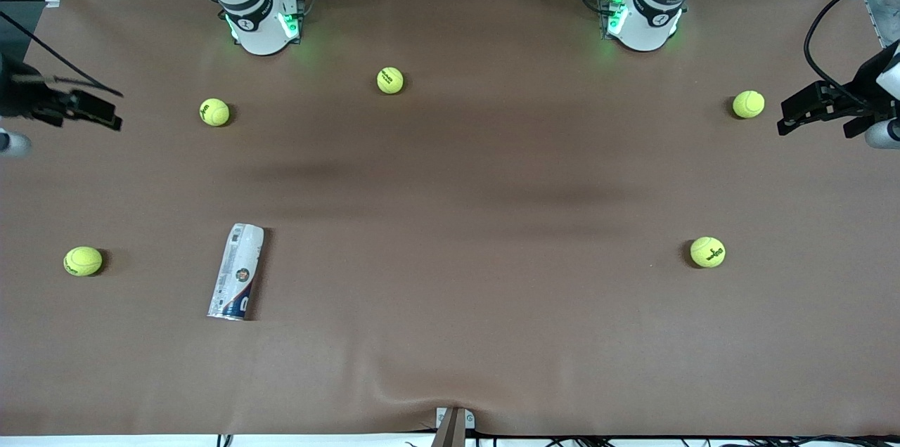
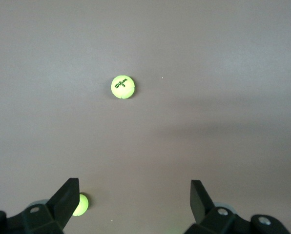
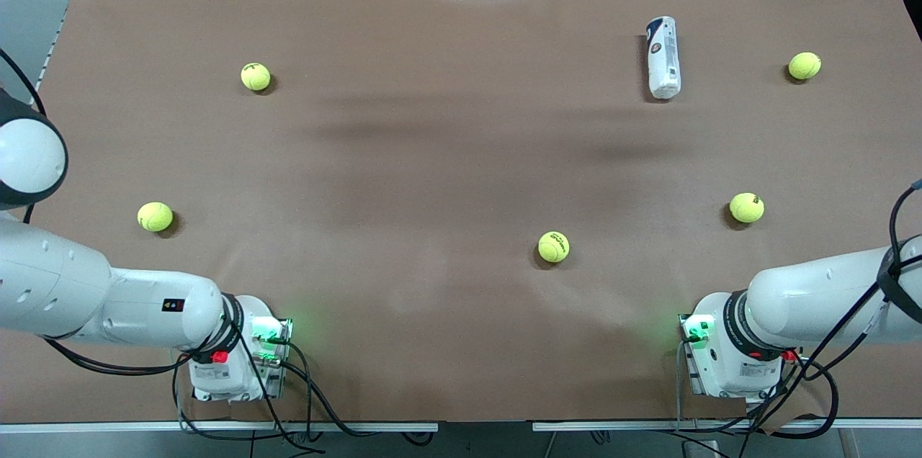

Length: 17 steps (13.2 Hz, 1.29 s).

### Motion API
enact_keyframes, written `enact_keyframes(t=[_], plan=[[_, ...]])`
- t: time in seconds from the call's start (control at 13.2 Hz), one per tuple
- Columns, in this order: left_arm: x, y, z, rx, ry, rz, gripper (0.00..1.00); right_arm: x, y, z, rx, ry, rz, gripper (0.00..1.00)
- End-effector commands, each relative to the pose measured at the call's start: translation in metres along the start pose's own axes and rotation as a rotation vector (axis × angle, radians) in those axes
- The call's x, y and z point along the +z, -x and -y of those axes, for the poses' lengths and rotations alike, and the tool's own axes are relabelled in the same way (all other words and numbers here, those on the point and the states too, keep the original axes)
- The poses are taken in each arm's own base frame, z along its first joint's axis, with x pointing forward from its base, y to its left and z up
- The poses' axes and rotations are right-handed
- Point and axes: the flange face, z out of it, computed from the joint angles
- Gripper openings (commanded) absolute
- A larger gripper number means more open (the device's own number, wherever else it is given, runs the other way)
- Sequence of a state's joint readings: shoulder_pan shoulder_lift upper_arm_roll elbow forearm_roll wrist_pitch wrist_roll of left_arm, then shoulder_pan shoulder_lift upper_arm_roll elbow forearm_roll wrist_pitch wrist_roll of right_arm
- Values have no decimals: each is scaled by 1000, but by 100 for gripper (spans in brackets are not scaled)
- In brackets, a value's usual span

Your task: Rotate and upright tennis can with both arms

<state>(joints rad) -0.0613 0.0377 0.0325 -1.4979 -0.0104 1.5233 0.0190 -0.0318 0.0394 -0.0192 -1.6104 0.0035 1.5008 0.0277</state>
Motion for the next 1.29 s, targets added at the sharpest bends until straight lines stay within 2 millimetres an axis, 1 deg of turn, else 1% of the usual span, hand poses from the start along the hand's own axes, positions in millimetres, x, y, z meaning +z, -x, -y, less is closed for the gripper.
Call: enact_keyframes(t=[0.0,0.15,0.38,0.45,0.61,0.68,0.83,0.91,1.06,1.14,1.21], plan=[[-3,1,1,8,-18,-3,100,35,-32,7,3,4,23,100],[-4,2,1,10,-18,-3,100,75,-60,11,-7,9,41,100],[0,1,1,-1,-18,3,100,144,-105,12,-5,8,47,100],[0,1,1,-1,-18,3,100,167,-117,14,-5,8,61,100],[1,0,1,5,-18,6,100,206,-138,18,-5,11,68,100],[1,0,1,6,-18,7,100,219,-145,19,-5,11,64,100],[1,1,1,8,-18,7,100,237,-154,37,-18,-8,41,100],[3,1,1,10,-18,11,100,248,-160,41,-10,-33,27,100],[3,1,1,8,-18,11,100,275,-171,60,-21,-52,-10,100],[3,1,1,8,-18,13,100,286,-177,64,-31,-49,-39,100],[3,1,1,8,-18,11,100,294,-182,64,-34,-50,-67,100]])
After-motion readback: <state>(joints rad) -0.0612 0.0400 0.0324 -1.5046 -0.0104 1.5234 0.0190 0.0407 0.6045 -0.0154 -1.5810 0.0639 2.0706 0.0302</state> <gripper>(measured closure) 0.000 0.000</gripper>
